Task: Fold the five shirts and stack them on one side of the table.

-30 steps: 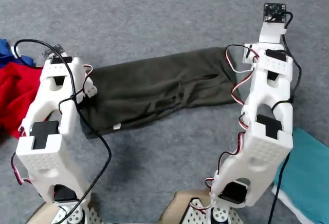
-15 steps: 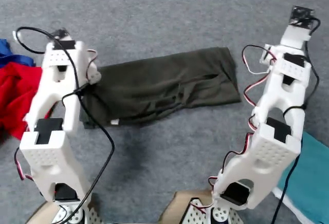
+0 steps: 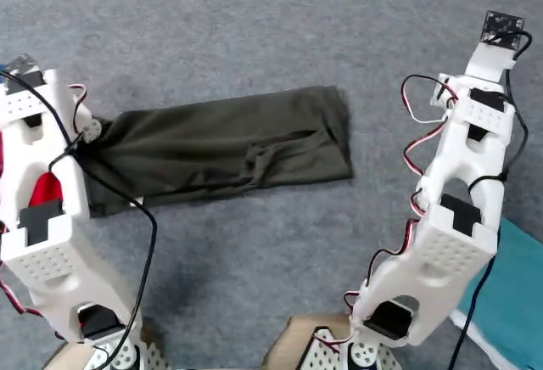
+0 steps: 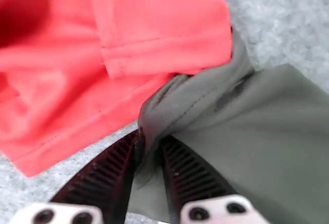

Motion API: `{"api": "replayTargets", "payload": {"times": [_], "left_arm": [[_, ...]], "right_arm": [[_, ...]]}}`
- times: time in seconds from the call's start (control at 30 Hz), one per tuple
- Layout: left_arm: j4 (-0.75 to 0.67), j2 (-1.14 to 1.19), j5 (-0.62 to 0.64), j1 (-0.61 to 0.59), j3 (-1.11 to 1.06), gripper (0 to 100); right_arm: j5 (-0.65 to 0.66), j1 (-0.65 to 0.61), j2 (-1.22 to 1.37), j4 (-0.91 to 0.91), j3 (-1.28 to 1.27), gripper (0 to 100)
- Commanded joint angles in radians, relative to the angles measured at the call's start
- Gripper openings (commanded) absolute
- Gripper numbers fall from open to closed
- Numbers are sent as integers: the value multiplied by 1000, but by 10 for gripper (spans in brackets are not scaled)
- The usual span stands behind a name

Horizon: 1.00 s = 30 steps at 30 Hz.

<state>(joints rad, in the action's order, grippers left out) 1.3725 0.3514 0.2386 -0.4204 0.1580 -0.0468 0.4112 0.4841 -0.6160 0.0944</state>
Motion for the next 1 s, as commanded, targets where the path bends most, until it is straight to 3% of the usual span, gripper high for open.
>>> {"api": "replayTargets", "payload": {"times": [0.0,0.27,0.5,0.97], "left_arm": [[63,-12,-3,34,114,20],[143,-8,60,376,316,20],[123,-7,146,664,400,19],[-169,22,273,924,439,20]], "right_arm": [[-9,12,-5,12,51,5],[-8,12,-5,12,51,5],[-6,12,-5,12,51,5],[-6,13,-5,12,53,5]]}}
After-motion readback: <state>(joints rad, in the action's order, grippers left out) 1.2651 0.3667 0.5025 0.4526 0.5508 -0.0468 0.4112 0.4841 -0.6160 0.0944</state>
